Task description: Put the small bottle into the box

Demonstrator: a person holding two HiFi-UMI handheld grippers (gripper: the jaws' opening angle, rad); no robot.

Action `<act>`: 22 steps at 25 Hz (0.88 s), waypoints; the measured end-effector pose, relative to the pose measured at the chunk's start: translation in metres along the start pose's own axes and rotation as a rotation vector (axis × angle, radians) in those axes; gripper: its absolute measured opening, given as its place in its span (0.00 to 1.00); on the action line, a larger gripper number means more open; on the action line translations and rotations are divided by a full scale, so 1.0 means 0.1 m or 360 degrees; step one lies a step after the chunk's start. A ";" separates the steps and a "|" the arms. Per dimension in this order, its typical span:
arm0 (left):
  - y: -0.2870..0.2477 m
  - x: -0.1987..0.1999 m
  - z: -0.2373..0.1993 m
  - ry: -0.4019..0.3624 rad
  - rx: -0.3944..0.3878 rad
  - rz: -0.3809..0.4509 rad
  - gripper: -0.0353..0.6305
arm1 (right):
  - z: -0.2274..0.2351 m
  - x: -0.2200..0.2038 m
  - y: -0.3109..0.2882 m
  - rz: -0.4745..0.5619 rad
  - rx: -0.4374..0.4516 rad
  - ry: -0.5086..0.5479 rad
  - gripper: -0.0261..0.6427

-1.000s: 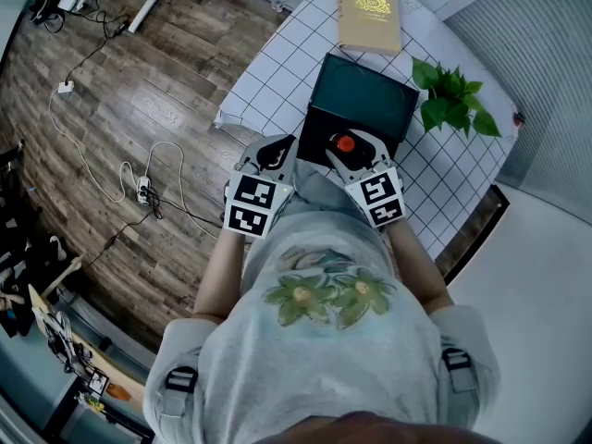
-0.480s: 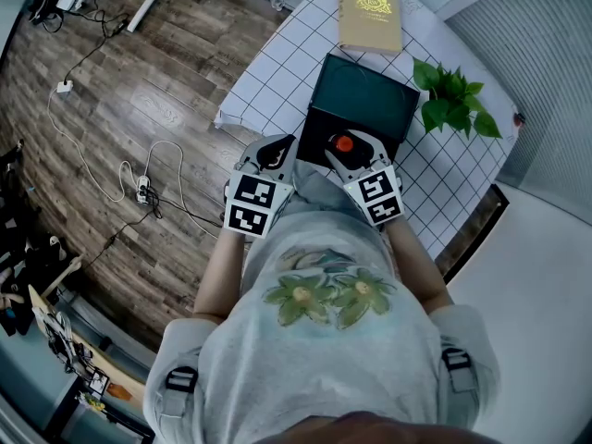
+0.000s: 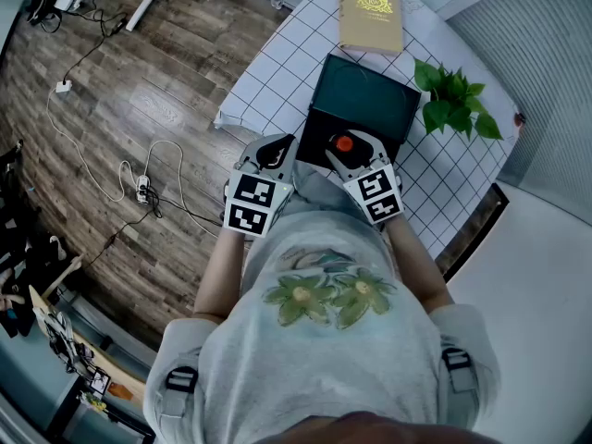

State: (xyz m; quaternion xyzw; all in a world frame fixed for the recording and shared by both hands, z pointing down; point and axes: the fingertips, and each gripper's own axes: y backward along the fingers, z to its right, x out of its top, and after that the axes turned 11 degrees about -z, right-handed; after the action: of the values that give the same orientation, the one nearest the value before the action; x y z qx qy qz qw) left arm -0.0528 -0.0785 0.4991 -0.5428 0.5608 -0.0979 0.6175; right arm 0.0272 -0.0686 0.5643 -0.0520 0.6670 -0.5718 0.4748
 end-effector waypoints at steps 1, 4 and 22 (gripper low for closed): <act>0.00 -0.01 -0.01 -0.0001 -0.0001 -0.0004 0.07 | 0.00 0.00 -0.01 -0.0005 0.0000 0.0001 0.36; -0.01 0.00 -0.03 0.0002 -0.0001 -0.0008 0.07 | 0.00 -0.02 -0.05 -0.0022 0.0001 0.0006 0.36; -0.10 0.11 -0.13 0.0016 -0.0014 -0.0009 0.07 | 0.08 -0.13 -0.25 -0.0124 0.0022 0.0038 0.36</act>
State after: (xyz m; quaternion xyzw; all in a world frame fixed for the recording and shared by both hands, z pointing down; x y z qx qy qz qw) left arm -0.0547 -0.0983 0.5031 -0.5467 0.5628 -0.0998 0.6119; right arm 0.0279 -0.0749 0.5925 -0.0679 0.6662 -0.5950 0.4444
